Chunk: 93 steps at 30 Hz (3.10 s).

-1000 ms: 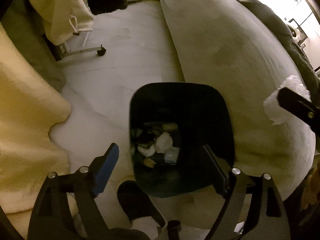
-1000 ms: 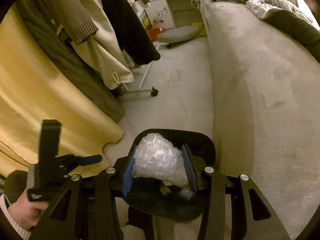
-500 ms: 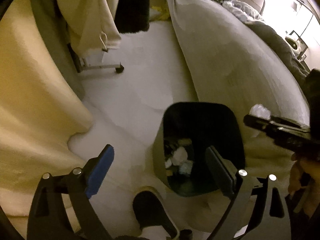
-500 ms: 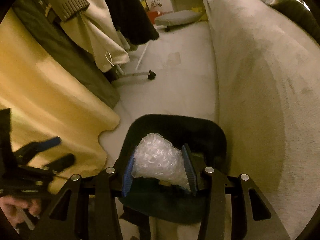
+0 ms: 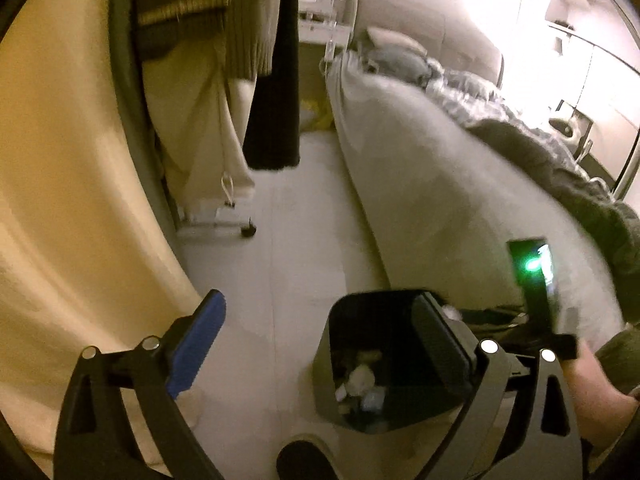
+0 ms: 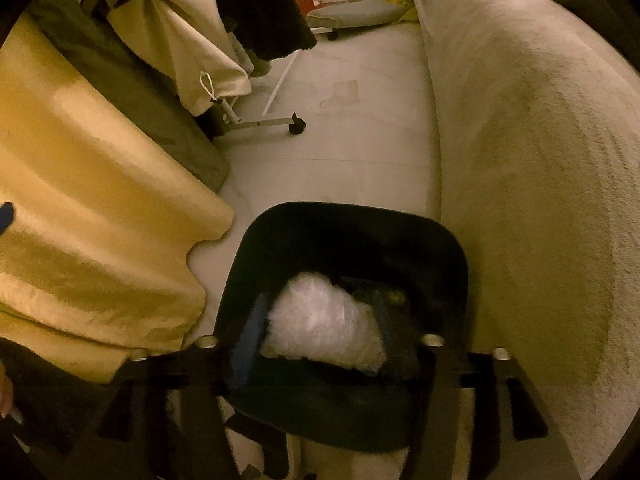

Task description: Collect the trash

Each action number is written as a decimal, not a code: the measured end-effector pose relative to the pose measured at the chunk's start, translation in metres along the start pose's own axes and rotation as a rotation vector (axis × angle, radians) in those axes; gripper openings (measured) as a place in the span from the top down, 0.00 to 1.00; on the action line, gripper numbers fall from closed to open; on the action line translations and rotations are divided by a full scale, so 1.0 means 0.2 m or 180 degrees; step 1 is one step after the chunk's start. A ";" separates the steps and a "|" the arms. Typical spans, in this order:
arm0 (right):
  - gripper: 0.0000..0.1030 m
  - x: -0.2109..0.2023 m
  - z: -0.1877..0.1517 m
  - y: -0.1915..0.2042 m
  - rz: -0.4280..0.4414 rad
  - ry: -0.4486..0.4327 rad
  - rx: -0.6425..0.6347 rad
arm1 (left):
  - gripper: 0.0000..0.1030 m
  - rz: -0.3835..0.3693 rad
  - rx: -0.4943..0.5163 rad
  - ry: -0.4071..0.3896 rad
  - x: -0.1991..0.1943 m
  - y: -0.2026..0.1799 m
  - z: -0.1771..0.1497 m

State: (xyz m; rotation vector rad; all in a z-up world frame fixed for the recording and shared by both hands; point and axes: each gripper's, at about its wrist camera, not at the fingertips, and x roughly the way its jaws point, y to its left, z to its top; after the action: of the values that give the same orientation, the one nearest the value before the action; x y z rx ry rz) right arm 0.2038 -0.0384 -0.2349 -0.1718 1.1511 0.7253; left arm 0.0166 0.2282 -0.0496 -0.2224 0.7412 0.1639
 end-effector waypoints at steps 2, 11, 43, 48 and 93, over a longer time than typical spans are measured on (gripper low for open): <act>0.27 -0.01 0.00 0.01 0.0026 -0.0042 0.0026 | 0.05 0.0019 -0.0008 -0.0155 -0.07 0.00 0.02; 0.11 -0.18 -0.01 0.01 0.0198 -0.0318 0.0089 | 0.03 0.0279 -0.0065 -0.0789 -0.37 -0.01 0.07; 0.03 -1.68 -0.65 -0.42 -0.1066 -0.2401 -0.0093 | 0.03 0.0361 0.0449 -0.1174 -0.60 -0.59 0.01; 0.03 -1.81 -0.82 -0.49 -0.1350 -0.2525 -0.0009 | 0.03 0.0217 0.0518 -0.1180 -0.62 -0.62 -0.06; 0.03 -1.88 -1.08 -0.78 -0.1030 -0.2610 0.0388 | 0.03 0.0045 0.0440 -0.1064 -0.60 -0.69 -0.11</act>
State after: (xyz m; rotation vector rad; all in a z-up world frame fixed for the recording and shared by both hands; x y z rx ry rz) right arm 0.0528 -0.4246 -0.0344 0.0478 0.3643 0.3668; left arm -0.0544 0.0815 0.0356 -0.0551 0.4195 0.1578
